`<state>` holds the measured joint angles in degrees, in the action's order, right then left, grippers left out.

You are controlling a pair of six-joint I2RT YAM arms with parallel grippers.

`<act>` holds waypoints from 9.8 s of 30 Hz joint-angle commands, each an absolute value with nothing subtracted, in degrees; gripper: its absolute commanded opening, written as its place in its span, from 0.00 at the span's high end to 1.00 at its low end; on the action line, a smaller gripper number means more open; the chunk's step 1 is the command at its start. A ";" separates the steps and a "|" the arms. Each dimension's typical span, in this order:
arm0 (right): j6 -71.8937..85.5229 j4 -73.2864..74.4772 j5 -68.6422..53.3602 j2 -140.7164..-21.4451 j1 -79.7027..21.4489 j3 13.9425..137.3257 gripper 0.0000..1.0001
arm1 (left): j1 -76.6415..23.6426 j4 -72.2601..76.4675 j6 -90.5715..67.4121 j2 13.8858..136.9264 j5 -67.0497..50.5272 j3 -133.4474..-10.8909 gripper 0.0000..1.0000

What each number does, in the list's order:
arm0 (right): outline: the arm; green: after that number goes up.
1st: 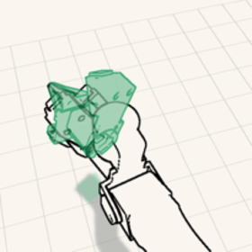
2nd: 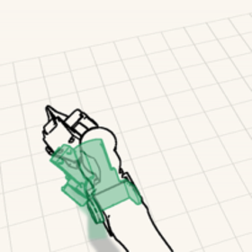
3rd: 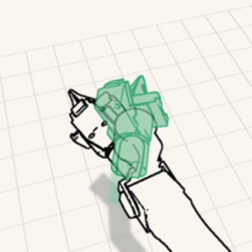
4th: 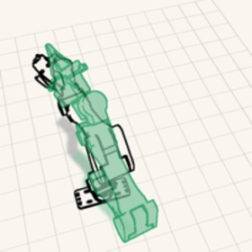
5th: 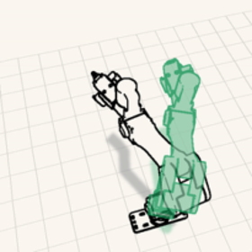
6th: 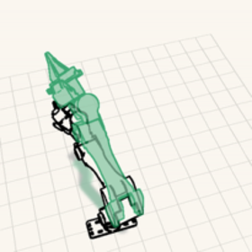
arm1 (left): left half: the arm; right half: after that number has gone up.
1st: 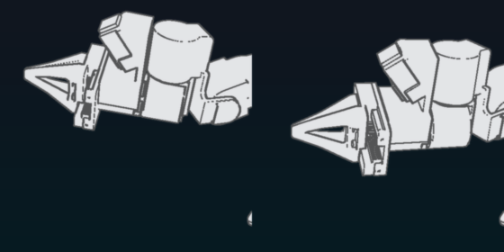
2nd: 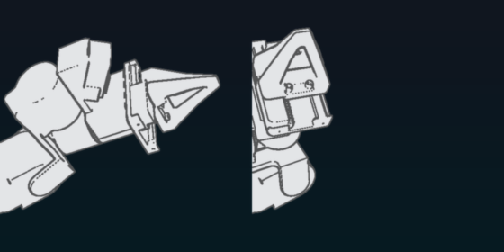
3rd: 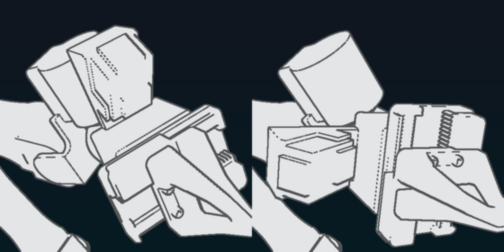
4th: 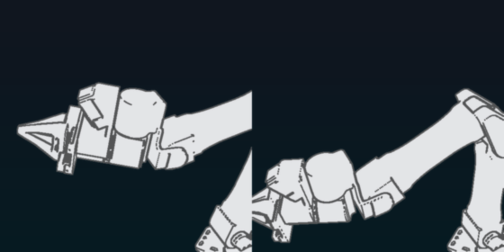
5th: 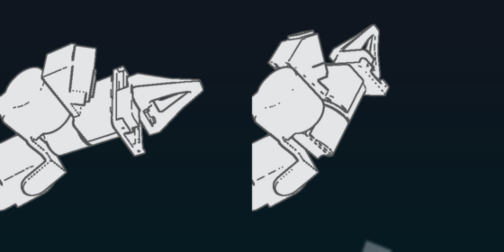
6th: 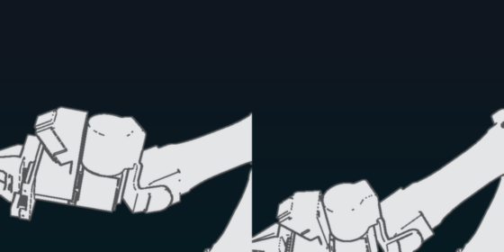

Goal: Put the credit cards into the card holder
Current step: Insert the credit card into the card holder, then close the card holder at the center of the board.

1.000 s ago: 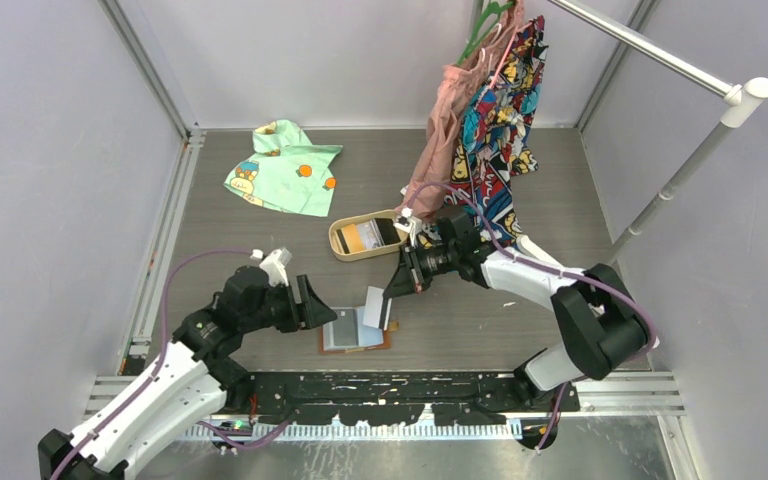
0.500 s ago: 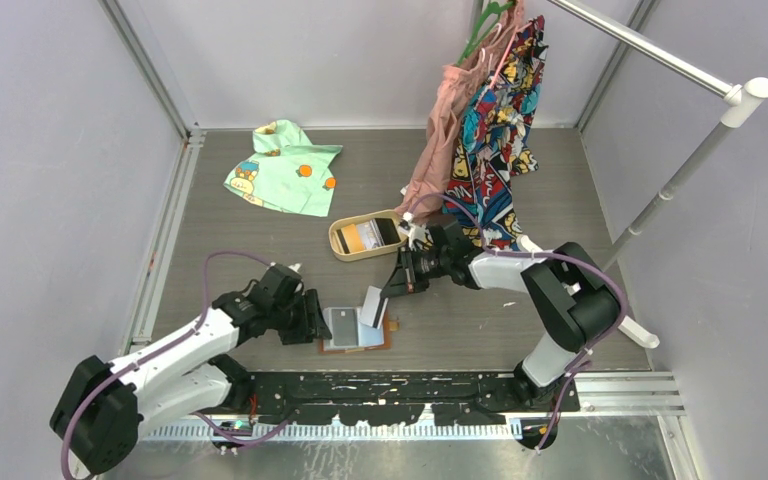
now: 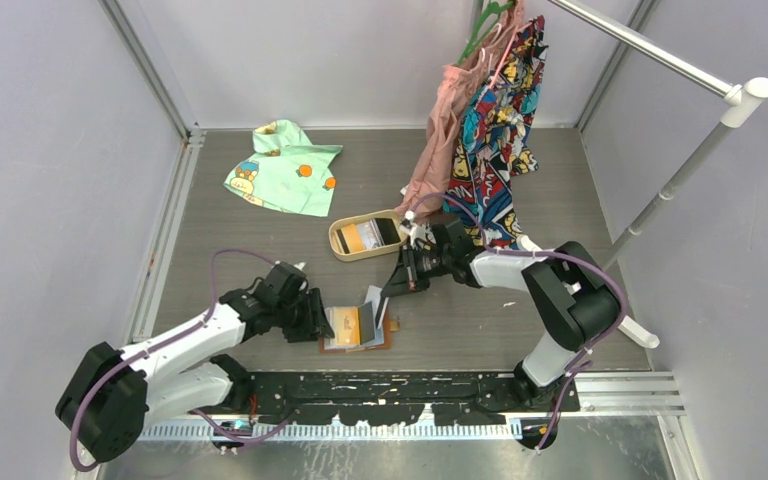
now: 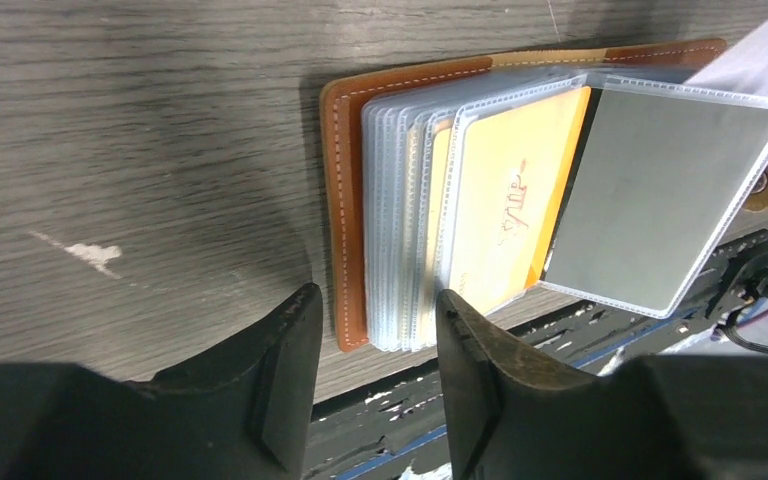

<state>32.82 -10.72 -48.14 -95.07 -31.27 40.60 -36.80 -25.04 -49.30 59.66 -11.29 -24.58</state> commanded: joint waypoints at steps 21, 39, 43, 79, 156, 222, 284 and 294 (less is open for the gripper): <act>30.40 -5.89 -44.06 -98.02 -36.38 47.02 0.99 | -39.02 -13.26 -56.62 47.73 -18.03 -25.35 0.57; 31.10 -8.79 -49.44 -95.96 -32.57 45.44 0.99 | -38.97 -20.10 -54.10 55.46 -8.27 -22.63 0.72; 32.37 -10.70 -50.56 -95.95 -32.72 45.10 0.99 | -38.68 -20.13 -53.64 55.98 -8.65 -22.98 0.71; 27.59 -3.25 -44.64 -96.58 -35.06 44.14 0.99 | -38.46 -18.95 -53.44 56.76 -10.02 -22.93 0.71; 32.91 2.39 -45.35 -111.22 -43.49 56.17 0.96 | -39.36 -24.30 -50.45 54.96 -7.29 -27.41 0.53; 33.99 0.99 -49.92 -110.08 -41.91 58.24 0.63 | -67.91 -32.20 -57.67 71.16 28.18 -38.34 0.42; 15.69 23.99 -40.42 -114.83 -45.18 67.32 0.90 | -45.83 -6.19 -68.00 57.13 -5.07 -16.03 0.40; 15.91 23.93 -43.12 -114.11 -45.09 67.58 0.90 | -45.78 -0.92 -68.59 52.66 -4.06 -19.81 0.41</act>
